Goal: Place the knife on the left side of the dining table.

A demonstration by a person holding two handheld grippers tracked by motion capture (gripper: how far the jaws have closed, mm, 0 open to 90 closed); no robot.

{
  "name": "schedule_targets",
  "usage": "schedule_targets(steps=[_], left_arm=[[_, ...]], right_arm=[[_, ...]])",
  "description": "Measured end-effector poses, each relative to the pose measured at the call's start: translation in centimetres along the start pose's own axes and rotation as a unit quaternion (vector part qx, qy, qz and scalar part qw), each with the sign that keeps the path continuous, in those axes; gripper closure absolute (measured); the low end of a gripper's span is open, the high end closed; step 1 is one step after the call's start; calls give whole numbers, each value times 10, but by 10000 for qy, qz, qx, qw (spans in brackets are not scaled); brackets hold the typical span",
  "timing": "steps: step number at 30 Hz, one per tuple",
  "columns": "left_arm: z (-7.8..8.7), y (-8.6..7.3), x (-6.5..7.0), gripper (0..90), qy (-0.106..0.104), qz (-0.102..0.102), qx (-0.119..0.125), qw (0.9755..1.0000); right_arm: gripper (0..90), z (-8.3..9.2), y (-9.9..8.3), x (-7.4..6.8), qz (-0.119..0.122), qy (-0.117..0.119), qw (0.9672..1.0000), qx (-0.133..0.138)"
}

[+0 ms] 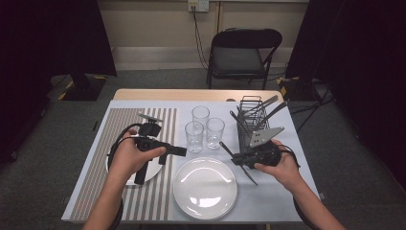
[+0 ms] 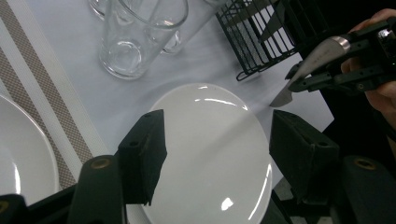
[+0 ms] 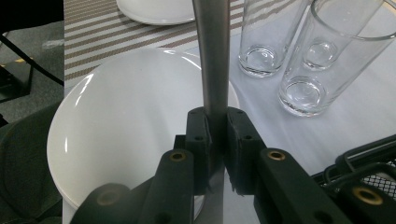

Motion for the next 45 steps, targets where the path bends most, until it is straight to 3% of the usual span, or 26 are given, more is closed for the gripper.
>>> schedule_targets(steps=[6, 13, 21, 30, 34, 45], left_arm=[[0, 9, 12, 388, -21, -146, -33, 9999], [-4, 15, 16, 407, 8, -187, 6, 9998], [-19, 18, 21, 436, -27, -143, -268, 9995], [-30, 22, 24, 441, -184, 105, -373, 9991], [-29, 24, 28, 441, -223, 177, -280, 9992], [-37, 26, 43, 474, -458, 407, -468, 9970]], right_arm=[[810, -4, 1, 0, 22, 8, 10000, -34], [812, -8, 1, -1, 21, 15, 9999, -102], [813, -9, -1, -2, 43, 50, 9999, -101], [813, -11, -1, -2, 66, 63, 9999, -114], [813, -13, -1, -3, 105, 44, 9999, -129], [813, -18, -1, -7, 223, 16, 9995, -211]])
Point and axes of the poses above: each handheld gripper's, and its own axes: z roughly backward along the jaws, y roughly out of its top, x roughly to its right, the point moved 2 cm from there along -z, roughly forward along the jaws, and after that the axes turned 10 degrees about y, right-handed, at the moved point
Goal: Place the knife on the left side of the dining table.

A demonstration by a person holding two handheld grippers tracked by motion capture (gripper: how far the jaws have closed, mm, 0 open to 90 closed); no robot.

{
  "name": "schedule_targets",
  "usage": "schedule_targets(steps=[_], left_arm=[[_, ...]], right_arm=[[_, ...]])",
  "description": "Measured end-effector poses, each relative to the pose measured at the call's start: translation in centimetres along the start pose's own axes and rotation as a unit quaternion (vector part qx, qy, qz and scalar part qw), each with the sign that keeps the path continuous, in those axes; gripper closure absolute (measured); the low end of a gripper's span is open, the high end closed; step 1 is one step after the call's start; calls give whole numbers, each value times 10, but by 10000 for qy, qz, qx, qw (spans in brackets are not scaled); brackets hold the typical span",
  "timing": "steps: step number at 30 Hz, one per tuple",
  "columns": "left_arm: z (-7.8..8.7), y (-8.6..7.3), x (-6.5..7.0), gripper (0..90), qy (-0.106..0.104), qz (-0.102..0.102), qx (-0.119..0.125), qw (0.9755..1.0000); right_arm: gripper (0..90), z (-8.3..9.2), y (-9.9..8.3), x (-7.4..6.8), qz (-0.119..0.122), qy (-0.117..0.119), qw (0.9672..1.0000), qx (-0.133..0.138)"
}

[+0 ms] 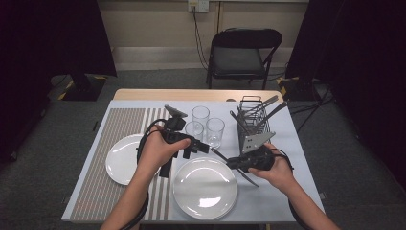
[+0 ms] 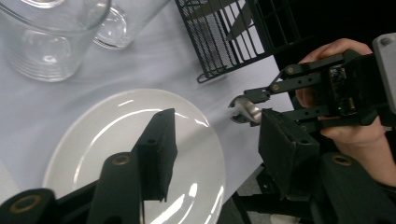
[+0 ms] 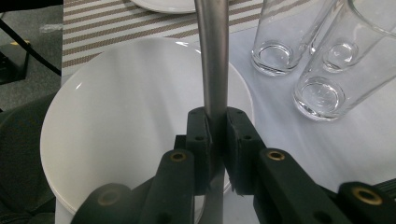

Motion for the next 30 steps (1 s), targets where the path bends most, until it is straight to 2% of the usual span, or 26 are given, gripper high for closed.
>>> schedule_targets(steps=[3, 7, 11, 12, 18, 20, 23, 27, 28, 30], left_arm=[[-2, 1, 4, 487, -72, 69, -42, 9999], [-5, 3, 10, 491, -88, 76, -12, 9999], [-13, 3, 12, 516, -101, 26, -122, 9999], [-15, 3, 13, 522, -108, 87, -115, 9998], [-22, 4, 15, 564, -234, 139, -201, 9994], [-23, 5, 17, 576, -254, 178, -151, 9994], [-24, 6, 18, 595, -248, 141, -145, 9995], [-26, 7, 21, 626, -285, 233, -189, 9991], [-27, 7, 20, 633, -237, 124, -213, 9994], [-28, 7, 21, 643, -231, 209, -237, 9992]], right_arm=[[813, -1, 0, 0, 26, 5, 10000, -3], [813, -2, 0, -1, 71, 2, 10000, -23], [813, -2, 1, -2, 79, -13, 10000, -37], [813, -2, 1, -2, 79, -28, 10000, -33], [813, -1, 0, -2, 92, -17, 10000, 18], [813, -1, -1, -2, 69, -3, 10000, 33], [813, -1, -1, -2, 61, -3, 10000, 44], [813, -2, -2, -2, 79, -1, 10000, 55], [813, -2, -2, -2, 79, -3, 10000, 60], [813, -3, -2, -2, 108, -6, 9999, 76]])
Point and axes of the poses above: each handheld gripper's, and its own axes: z roughly backward along the jaws, y roughly out of its top, x roughly to its right, the point moved 2 cm from there along -z, roughly forward along the jaws, and after that the axes turned 10 degrees about y, right-handed, at the moved point
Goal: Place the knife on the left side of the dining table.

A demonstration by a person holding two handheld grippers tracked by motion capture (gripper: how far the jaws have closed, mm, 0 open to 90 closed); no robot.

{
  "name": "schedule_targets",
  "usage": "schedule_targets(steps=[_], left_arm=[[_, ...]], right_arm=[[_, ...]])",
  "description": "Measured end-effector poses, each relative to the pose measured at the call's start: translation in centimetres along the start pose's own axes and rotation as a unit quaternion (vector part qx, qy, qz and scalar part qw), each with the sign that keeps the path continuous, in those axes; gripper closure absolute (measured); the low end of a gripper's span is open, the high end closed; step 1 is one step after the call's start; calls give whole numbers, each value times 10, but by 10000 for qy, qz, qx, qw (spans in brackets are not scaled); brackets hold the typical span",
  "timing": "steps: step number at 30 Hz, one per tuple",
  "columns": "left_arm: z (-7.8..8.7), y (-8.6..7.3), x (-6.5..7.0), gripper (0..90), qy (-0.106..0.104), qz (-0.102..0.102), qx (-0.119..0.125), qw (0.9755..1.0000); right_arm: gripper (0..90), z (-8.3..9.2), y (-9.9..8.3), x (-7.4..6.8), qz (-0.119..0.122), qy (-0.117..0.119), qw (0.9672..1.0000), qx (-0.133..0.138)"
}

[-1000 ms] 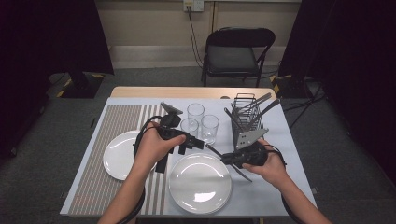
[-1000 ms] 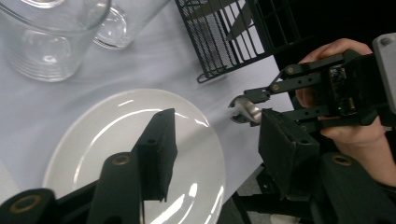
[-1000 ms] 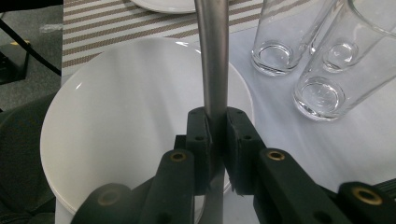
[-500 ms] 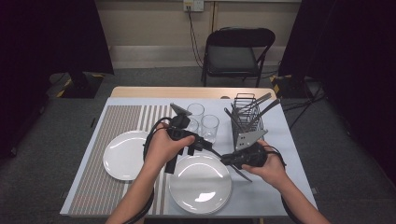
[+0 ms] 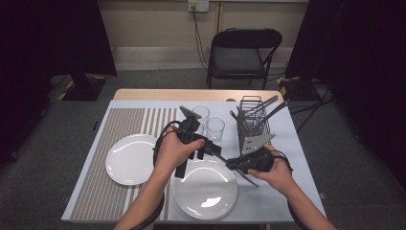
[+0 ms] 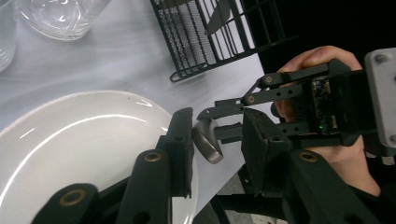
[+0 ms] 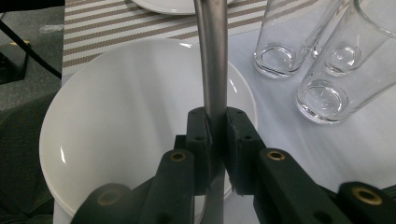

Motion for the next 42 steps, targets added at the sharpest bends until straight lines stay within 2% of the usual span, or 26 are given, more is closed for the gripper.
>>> schedule_targets(steps=[3, 7, 10, 14, 16, 20, 28, 30, 32, 36, 42], left_arm=[[-1, 0, -1, 673, 52, -19, -55, 10000], [-2, 0, -1, 712, 110, 124, -55, 9998], [-2, 0, -1, 760, 209, 152, -119, 9996], [-2, -1, 0, 768, 258, 237, -198, 9992], [-2, 0, -1, 769, 274, 202, -243, 9991], [-2, 0, -2, 774, 245, 269, -331, 9988], [-2, -2, -4, 780, 196, 388, -366, 9984], [-1, -2, -5, 819, 131, 387, -423, 9983], [-1, -3, -6, 818, 158, 365, -403, 9984], [-1, -4, -8, 821, 68, 392, -404, 9984], [-1, -7, -10, 815, 88, 338, -358, 9987]], right_arm=[[812, 0, 0, -1, -9, 7, 10000, -2], [813, 0, 0, -1, -9, -6, 10000, 3], [812, 0, 0, -1, -25, -10, 10000, 3], [811, 0, -1, -2, -50, -37, 10000, 43], [810, -1, -2, -3, -19, -47, 10000, 49], [807, -2, -3, -5, 2, -47, 10000, 74], [793, -4, -6, -5, -134, -37, 9996, 235], [779, -5, -7, -6, -148, -18, 9996, 231], [774, -6, -8, -5, -208, 1, 9995, 256], [784, -7, -9, -5, -189, 32, 9994, 291], [789, -8, -9, -6, -153, 48, 9995, 273]])
Point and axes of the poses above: each handheld gripper's, and its own axes: z roughly backward along the jaws, y roughly out of its top, x roughly to its right, the point moved 2 cm from there along -z, roughly forward along the jaws, and after that the axes turned 10 degrees about y, right-handed, at the moved point
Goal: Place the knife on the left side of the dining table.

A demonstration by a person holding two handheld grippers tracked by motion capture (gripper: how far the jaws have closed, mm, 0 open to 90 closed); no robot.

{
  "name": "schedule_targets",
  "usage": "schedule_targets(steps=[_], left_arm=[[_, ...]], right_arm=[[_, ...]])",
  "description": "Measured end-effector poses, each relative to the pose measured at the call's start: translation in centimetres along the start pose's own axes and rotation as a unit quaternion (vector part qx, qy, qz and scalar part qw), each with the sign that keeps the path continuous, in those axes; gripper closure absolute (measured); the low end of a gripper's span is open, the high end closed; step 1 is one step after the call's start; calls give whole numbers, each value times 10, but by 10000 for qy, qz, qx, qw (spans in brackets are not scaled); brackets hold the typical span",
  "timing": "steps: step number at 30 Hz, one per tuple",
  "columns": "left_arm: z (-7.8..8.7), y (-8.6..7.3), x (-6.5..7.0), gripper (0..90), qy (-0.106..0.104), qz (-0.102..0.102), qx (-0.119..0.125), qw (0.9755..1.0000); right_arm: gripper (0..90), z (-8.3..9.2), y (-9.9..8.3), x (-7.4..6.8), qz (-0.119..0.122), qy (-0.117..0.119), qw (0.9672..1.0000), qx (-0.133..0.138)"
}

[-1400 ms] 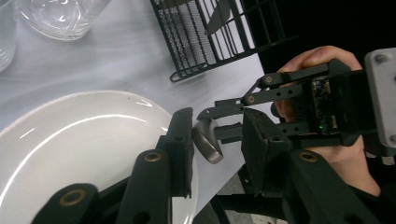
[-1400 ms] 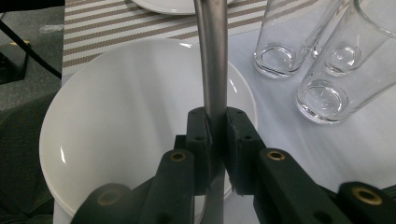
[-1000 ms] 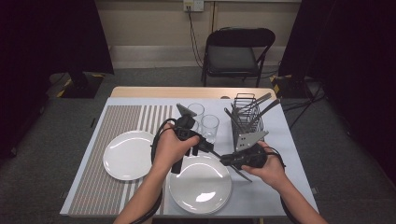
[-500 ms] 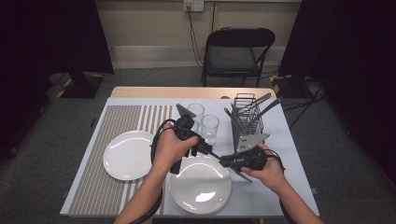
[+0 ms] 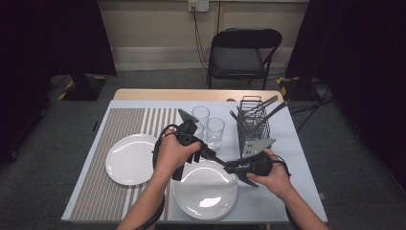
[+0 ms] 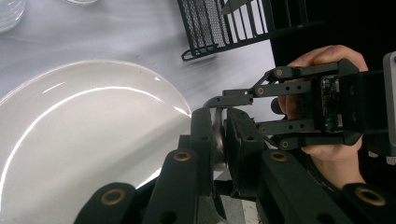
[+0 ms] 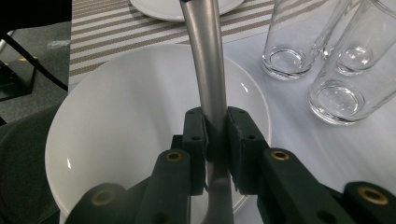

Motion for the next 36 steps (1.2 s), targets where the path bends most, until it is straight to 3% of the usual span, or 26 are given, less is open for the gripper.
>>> schedule_targets(steps=[7, 25, 31, 36], left_arm=[[-1, -3, -4, 806, -46, 110, -27, 9999], [-5, -3, -2, 815, -129, 67, -16, 9999], [-4, -2, 1, 824, -153, 76, -43, 9998], [-3, -1, 3, 836, -294, 66, -19, 9995]], right_arm=[[790, -3, 0, -1, 59, -34, 10000, -46], [793, -1, 1, -2, 137, -65, 9998, -96], [792, 1, 2, -2, 115, -75, 9999, -78], [786, 4, 0, -2, 12, -67, 10000, 65]])
Point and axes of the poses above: each handheld gripper's, and its own axes: z roughly backward along the jaws, y roughly out of its top, x roughly to its right, the point moved 2 cm from there along -z, roughly forward along the jaws, and after that the axes turned 10 degrees about y, right-handed, at the moved point
